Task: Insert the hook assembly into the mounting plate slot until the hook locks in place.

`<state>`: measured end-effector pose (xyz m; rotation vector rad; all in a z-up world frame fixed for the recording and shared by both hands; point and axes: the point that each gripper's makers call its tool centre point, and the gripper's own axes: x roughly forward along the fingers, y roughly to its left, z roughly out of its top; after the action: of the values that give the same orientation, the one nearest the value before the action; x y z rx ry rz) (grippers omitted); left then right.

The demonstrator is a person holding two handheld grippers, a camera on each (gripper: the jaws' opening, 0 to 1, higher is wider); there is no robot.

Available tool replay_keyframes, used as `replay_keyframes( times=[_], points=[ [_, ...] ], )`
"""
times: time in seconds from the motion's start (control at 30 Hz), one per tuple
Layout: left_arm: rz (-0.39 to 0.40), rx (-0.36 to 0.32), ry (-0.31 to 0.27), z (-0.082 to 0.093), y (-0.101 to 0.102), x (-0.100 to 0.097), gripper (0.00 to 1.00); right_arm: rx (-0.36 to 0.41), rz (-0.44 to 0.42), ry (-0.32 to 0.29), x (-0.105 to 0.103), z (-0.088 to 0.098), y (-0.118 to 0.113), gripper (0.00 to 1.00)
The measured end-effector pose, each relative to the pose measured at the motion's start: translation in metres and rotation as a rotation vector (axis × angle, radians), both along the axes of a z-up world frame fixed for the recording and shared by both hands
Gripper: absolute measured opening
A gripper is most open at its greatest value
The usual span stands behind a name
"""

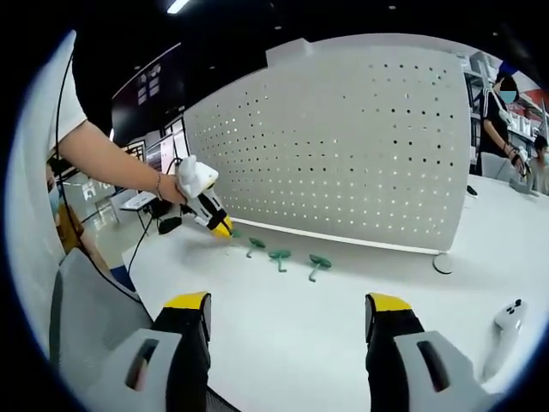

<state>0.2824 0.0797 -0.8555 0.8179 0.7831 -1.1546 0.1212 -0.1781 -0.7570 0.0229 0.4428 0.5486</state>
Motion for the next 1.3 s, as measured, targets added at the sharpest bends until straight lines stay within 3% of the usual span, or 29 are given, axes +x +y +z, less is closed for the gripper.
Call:
replay_keyframes(
  times=[1.3],
  points=[
    [0.103, -0.282, -0.108, 0.060, -0.032, -0.013, 0.02, 0.010, -0.001, -0.033, 0.003, 0.011, 0.000, 0.71]
  ],
)
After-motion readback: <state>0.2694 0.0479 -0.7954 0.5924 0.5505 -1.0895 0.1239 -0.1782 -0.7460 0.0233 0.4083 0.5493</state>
